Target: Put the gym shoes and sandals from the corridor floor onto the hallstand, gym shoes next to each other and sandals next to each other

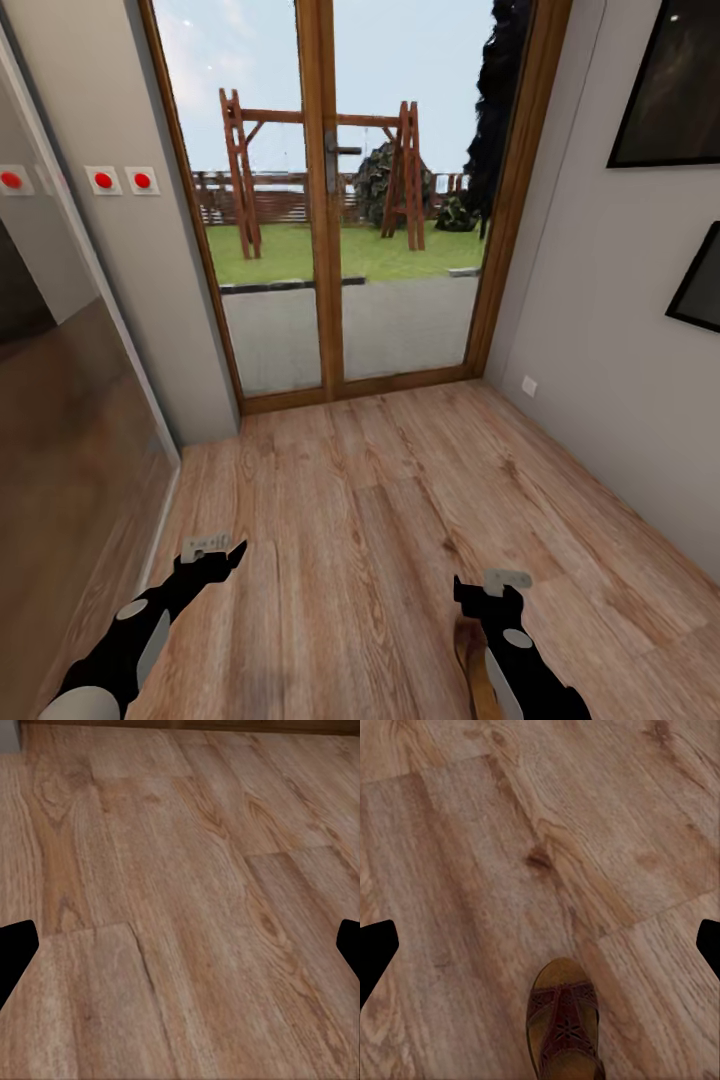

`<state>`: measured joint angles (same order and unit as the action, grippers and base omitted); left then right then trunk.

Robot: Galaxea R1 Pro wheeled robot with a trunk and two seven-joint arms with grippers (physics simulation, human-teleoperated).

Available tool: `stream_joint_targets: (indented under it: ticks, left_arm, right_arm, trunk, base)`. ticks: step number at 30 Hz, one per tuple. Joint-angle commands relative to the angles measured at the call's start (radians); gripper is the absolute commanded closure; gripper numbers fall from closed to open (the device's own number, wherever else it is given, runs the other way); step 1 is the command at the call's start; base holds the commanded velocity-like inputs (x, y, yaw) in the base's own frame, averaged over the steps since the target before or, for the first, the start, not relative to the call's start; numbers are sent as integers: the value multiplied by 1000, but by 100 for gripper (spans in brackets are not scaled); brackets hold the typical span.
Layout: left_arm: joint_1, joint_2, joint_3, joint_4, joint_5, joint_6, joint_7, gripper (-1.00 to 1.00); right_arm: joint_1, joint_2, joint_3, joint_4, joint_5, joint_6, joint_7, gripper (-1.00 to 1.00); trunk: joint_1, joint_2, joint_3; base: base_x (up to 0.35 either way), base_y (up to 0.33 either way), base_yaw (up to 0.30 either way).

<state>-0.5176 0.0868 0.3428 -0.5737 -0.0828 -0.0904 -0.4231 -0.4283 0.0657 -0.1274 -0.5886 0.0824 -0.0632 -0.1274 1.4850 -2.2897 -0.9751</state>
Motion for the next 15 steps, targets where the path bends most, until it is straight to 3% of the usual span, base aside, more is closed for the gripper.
stream_joint_targets:
  ticks: [1,8,11,15]
  left_arm:
    - [-1,-1,6,1,-9,-5,-7,-100]
    - [-4,-8,-12,0,-16,-3,-8,-100]
    - [-6,-12,-45,0,-22,-3,-10,-100]
    - [-12,-18,-117,-1,-26,2,-8,-100]
  right_arm:
    - [-1,1,-5,1,8,-3,0,-100]
    - [-1,5,-5,2,7,-4,-2,-100]
    - [-1,6,-5,2,6,-3,-3,-100]
    - [0,7,-5,1,5,-2,-4,-100]
  trunk:
    - [0,0,-1]
    - [0,0,-1]
    - [0,0,-1]
    - [0,0,-1]
  base:
    - [62,0,0]
    - [28,0,0]
    - [9,0,0]
    - [4,0,0]
